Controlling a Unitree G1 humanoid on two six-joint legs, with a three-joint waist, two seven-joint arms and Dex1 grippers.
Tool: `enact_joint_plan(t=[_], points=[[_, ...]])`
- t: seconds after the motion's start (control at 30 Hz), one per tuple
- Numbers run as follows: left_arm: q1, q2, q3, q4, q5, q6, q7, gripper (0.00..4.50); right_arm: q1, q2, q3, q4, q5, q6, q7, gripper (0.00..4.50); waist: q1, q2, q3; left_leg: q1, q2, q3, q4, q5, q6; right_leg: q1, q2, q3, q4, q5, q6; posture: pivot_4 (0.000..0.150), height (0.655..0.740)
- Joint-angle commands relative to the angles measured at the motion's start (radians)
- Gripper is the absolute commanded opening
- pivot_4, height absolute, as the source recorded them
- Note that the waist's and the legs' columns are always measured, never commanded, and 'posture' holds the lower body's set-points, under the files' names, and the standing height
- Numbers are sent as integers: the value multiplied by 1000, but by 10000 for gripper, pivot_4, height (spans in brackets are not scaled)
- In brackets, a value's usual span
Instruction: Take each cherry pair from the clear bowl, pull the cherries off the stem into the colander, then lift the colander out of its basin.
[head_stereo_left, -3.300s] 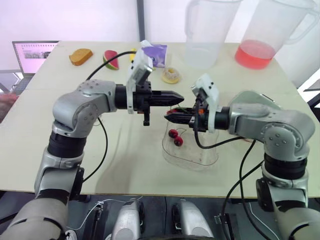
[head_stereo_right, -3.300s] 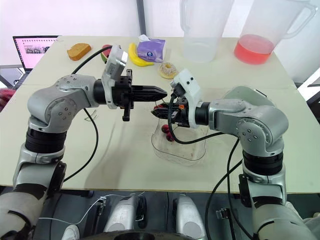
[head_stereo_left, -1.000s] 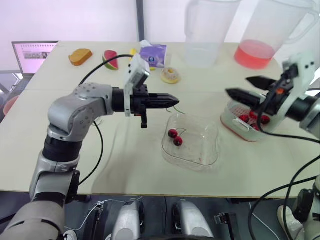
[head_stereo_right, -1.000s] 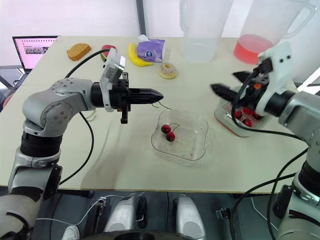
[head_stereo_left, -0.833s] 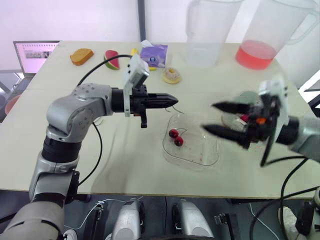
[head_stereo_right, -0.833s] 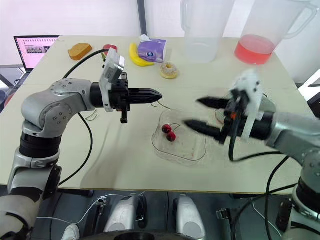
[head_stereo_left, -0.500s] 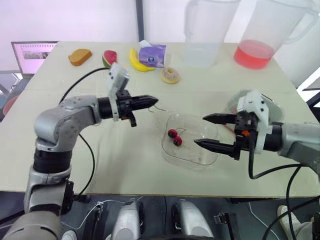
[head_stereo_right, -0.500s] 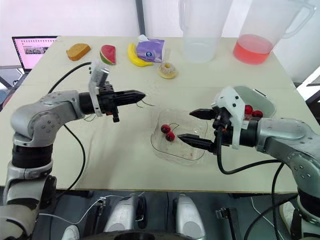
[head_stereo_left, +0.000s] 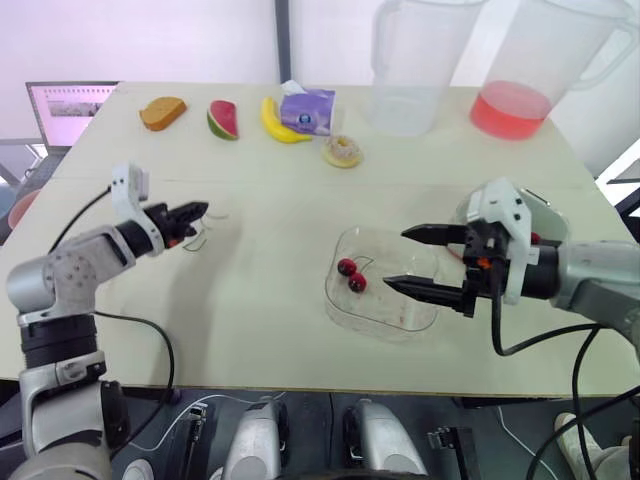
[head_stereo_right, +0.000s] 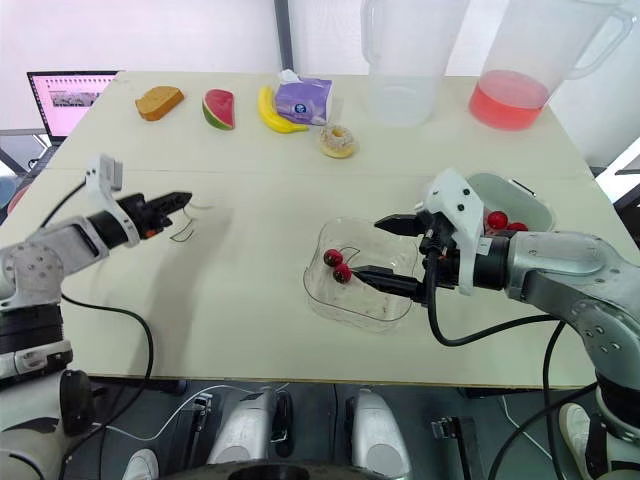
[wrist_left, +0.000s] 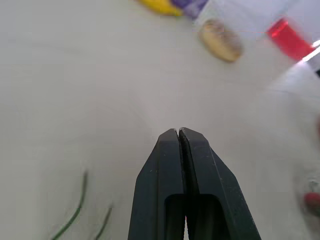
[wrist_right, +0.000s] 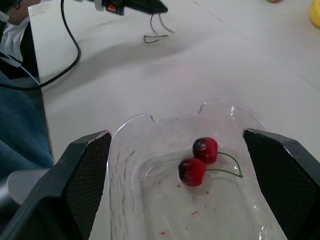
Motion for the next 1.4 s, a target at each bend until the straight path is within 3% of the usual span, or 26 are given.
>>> enact_joint_plan(t=[0.03,0.6,0.7,0.93,1.17,1.4], points=[[-11,-3,44,40,11,-37,31,0,-4,-8,-3,-28,15,-9,-17,44711,1,0,0,0,0,0,0,0,0,0,0,0,0,0,0,1500,7400],[11,3,-42,122,163,-194,41,0,-11,-11,18,-30,37,-13,-66,44711,-1,-1,0,0,0,0,0,0,0,0,-1,0,0,0,0,1500,7400],[-1,1,-28,135,159,-205,38,9443,-13,-10,18,-28,38,-15,-70,45000,-1,-1,0,0,0,0,0,0,1,0,-1,0,0,0,0,1500,7400],[-6,9,-29,128,172,-223,39,44621,-12,-11,16,-29,44,-12,-73,45000,-1,-1,0,0,0,0,0,0,1,0,-1,0,0,0,0,1500,7400],[-26,12,-25,39,154,-282,3,44621,-7,-13,-2,-23,61,5,-95,45000,-1,-1,0,0,0,0,0,0,0,0,-1,0,0,0,0,1500,7400],[-30,84,-146,-303,98,-296,-209,44621,-23,-12,-31,4,145,61,-157,45000,0,-1,0,0,0,0,0,0,0,0,-2,0,0,0,0,1500,7400]])
